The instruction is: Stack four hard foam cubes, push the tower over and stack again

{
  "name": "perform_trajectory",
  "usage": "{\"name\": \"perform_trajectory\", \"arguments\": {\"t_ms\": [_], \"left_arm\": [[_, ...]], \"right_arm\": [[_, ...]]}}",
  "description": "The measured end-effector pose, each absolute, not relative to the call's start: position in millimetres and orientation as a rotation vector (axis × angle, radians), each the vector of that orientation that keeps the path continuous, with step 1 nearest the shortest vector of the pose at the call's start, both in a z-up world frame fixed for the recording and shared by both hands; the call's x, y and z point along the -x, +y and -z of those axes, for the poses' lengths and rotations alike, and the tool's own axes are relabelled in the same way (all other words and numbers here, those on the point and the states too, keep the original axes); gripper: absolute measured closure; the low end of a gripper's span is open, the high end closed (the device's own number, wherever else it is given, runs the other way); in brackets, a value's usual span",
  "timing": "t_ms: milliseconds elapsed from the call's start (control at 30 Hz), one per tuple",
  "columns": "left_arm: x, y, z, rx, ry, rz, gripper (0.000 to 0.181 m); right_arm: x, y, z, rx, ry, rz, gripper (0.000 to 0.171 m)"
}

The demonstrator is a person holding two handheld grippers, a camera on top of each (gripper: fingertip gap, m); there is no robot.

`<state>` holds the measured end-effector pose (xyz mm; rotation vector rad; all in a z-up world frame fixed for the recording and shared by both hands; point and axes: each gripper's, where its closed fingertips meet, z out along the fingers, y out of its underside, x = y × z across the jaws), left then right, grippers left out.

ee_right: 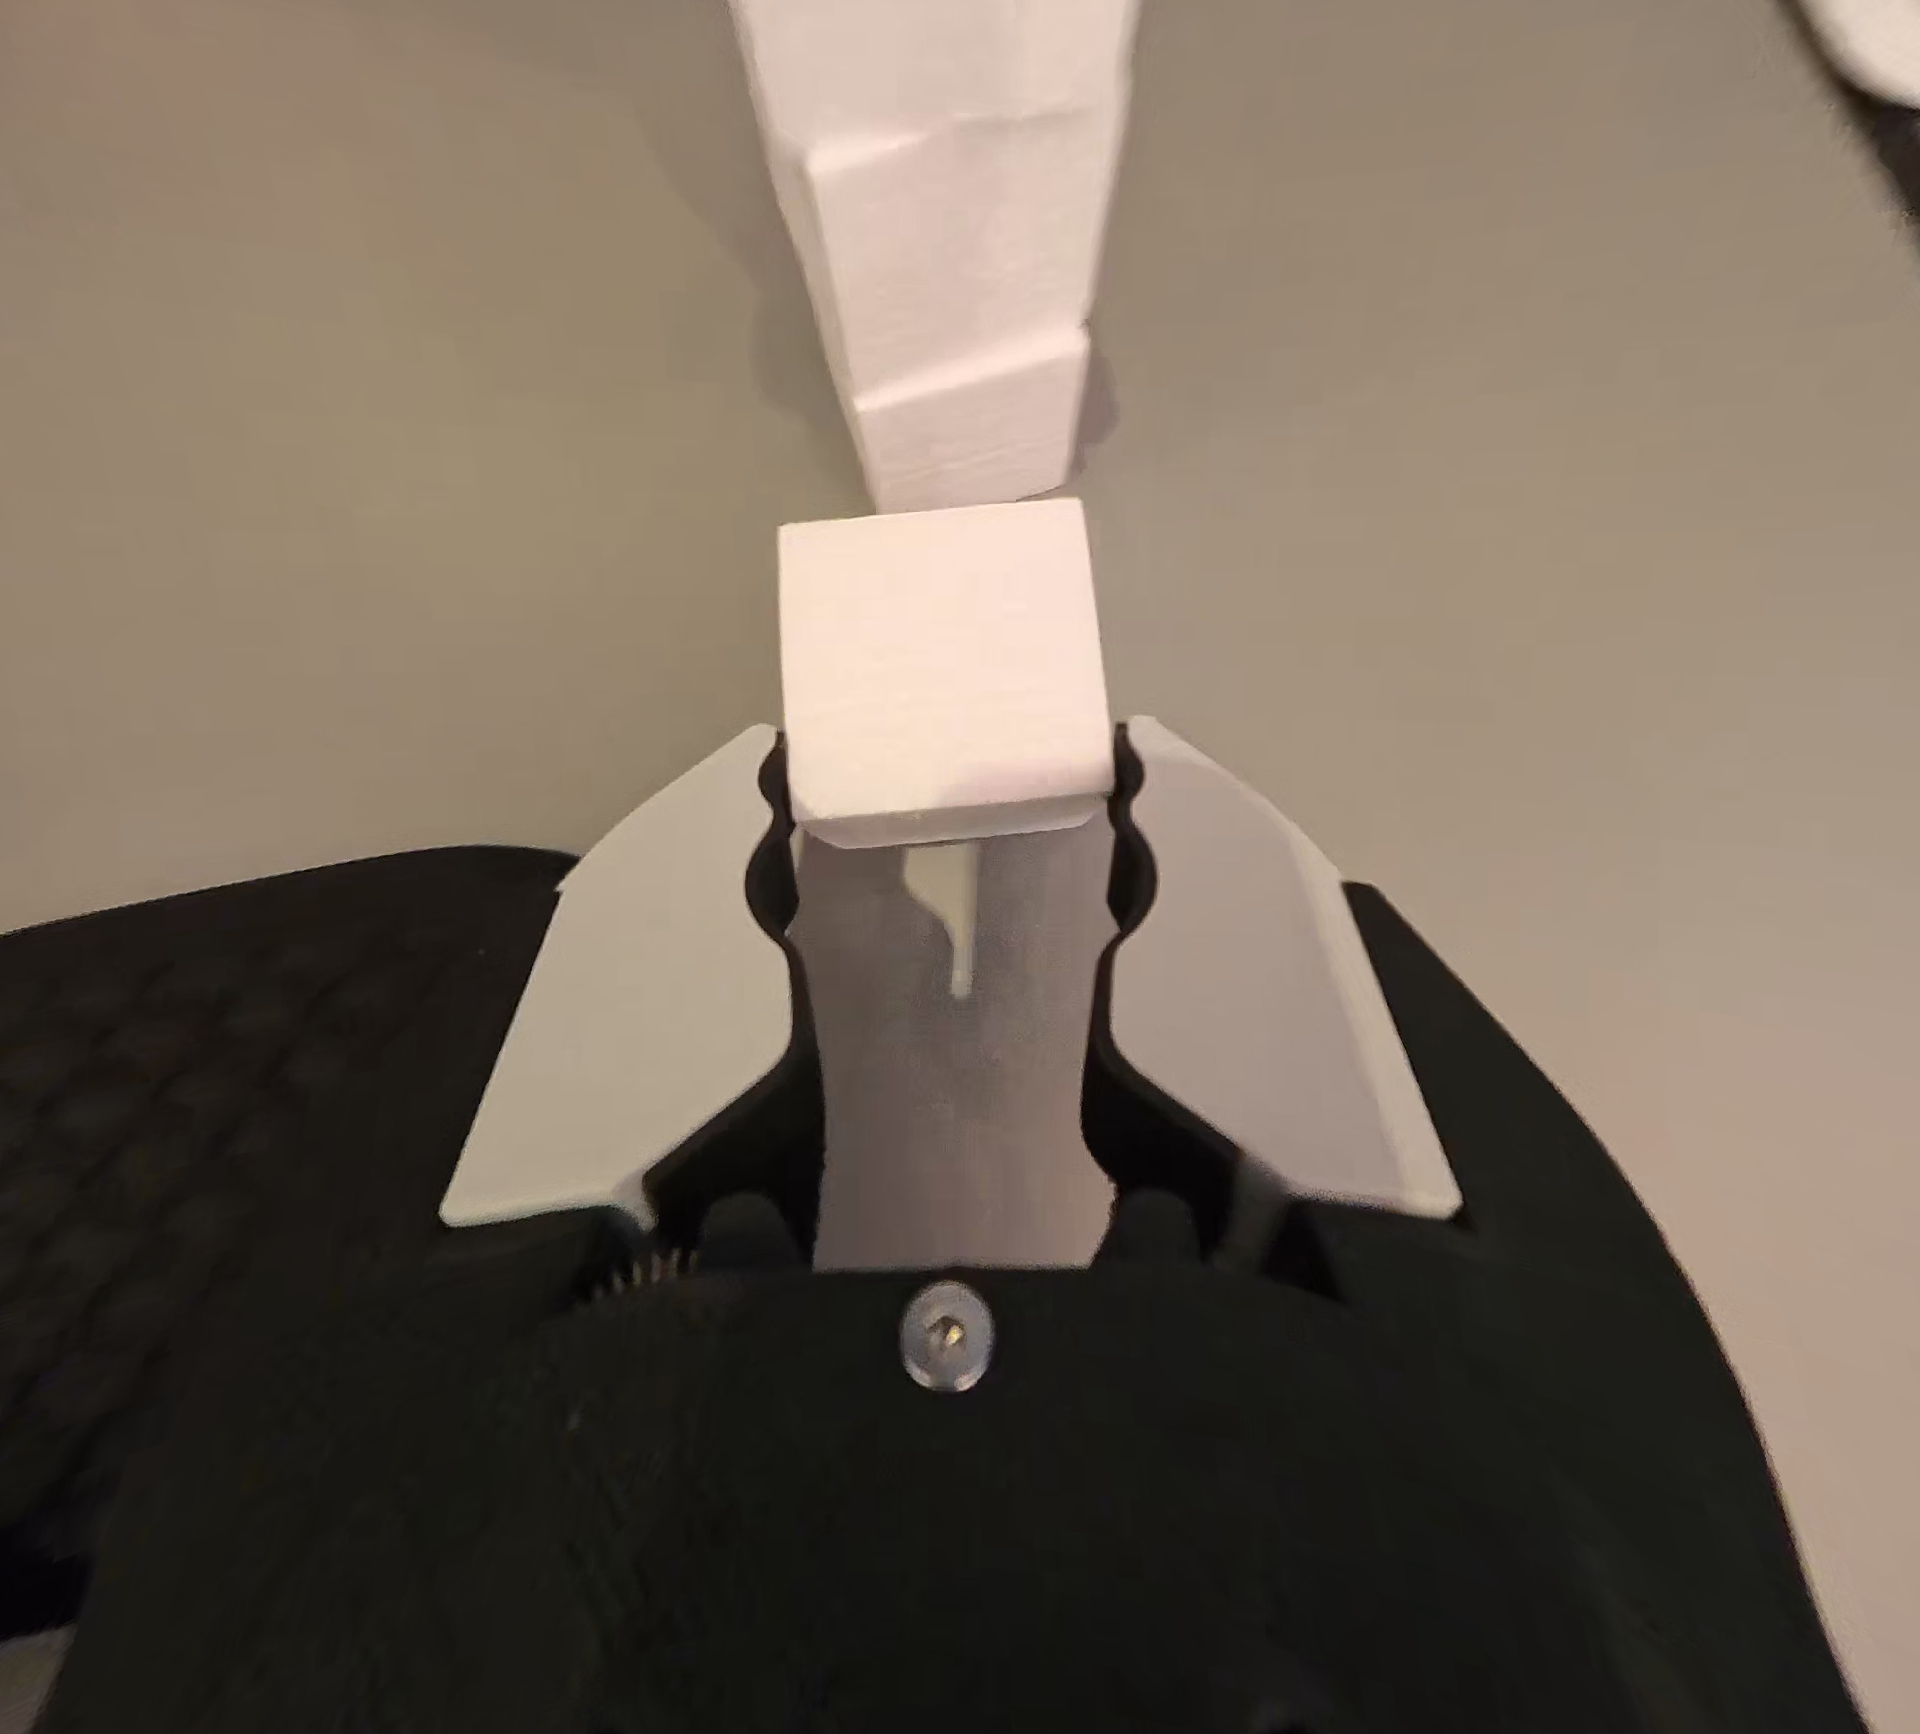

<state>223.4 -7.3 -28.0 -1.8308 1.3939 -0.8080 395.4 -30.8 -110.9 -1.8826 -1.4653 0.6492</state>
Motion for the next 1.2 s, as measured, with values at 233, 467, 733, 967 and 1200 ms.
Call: {"name": "perform_trajectory", "arguments": {"t_ms": [233,467,733,967,1200], "left_arm": [[-218,-5,21,1.819,1.37,0.809,0.102],[-212,-2,23,1.834,1.368,0.802,0.102],[-210,-2,18,1.816,1.362,0.825,0.103],[-195,1,1,1.785,1.317,0.823,0.103],[-149,14,-35,1.754,1.167,0.687,0.108]], "right_arm": [[-372,-9,-21,1.671,-1.331,-0.68,0.112],[-307,-19,-30,1.751,-1.591,-0.681,0.112],[-303,-13,-9,1.852,-1.631,-0.637,0.112],[-318,-18,-16,1.729,-1.408,-0.631,0.085],[-430,25,98,2.208,-0.573,-0.515,0.17]]}}
